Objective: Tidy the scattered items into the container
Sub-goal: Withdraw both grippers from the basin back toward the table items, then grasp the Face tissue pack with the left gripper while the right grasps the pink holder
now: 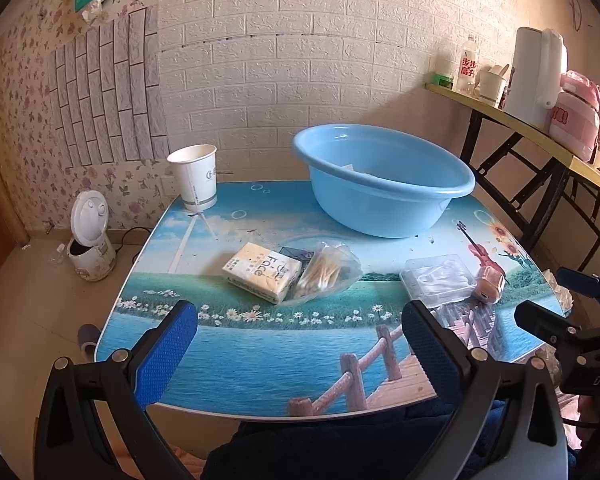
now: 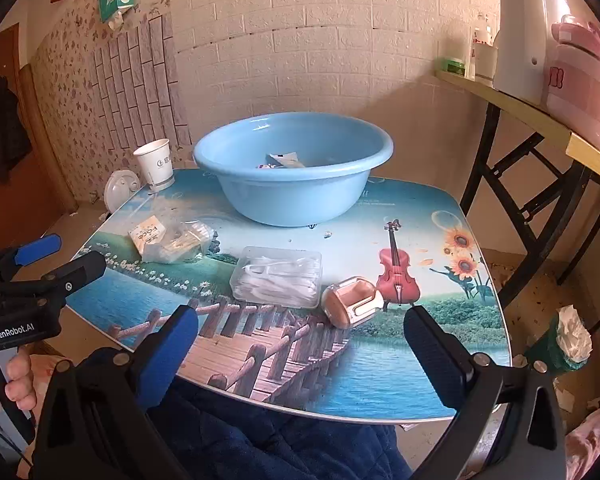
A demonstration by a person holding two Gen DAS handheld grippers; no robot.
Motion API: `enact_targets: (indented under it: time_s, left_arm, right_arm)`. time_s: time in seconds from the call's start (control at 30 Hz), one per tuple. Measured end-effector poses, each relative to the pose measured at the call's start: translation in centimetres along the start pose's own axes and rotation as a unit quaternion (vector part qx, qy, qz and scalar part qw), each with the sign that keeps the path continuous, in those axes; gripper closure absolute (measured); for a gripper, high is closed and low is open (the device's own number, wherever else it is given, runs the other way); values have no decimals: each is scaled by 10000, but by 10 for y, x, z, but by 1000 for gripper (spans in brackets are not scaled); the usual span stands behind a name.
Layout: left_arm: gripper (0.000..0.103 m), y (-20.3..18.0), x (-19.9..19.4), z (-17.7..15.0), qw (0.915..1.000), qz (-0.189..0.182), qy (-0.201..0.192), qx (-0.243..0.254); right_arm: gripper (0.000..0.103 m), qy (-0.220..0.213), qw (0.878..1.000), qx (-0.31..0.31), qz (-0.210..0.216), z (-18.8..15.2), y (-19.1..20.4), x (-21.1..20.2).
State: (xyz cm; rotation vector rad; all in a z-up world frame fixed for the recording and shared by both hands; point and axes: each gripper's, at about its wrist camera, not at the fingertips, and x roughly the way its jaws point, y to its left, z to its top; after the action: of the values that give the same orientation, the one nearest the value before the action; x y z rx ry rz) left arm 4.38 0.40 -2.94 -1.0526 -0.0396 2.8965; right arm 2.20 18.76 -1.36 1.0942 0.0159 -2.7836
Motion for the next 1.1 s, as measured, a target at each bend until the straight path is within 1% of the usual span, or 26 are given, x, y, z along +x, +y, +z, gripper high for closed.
enact_targets:
  time_s: [0.2, 0.33, 0.7, 1.1]
  left_arm:
    - [0, 7, 5, -5, 9998, 50, 120, -120]
    - [0, 9, 5, -6, 9998, 54, 103, -133]
    - [0, 13, 12, -9, 9995, 116, 206, -188]
    - [0, 22, 22, -13, 9987, 234, 348, -290]
  right_arm:
    - [0, 11, 10000, 39, -56, -4, 0, 3]
    - [0, 9, 10000, 70, -19, -4, -1, 3]
    - [0, 138, 9995, 295, 59, -8, -10, 10]
    - [0, 262, 9976, 644, -31, -11, -28, 18]
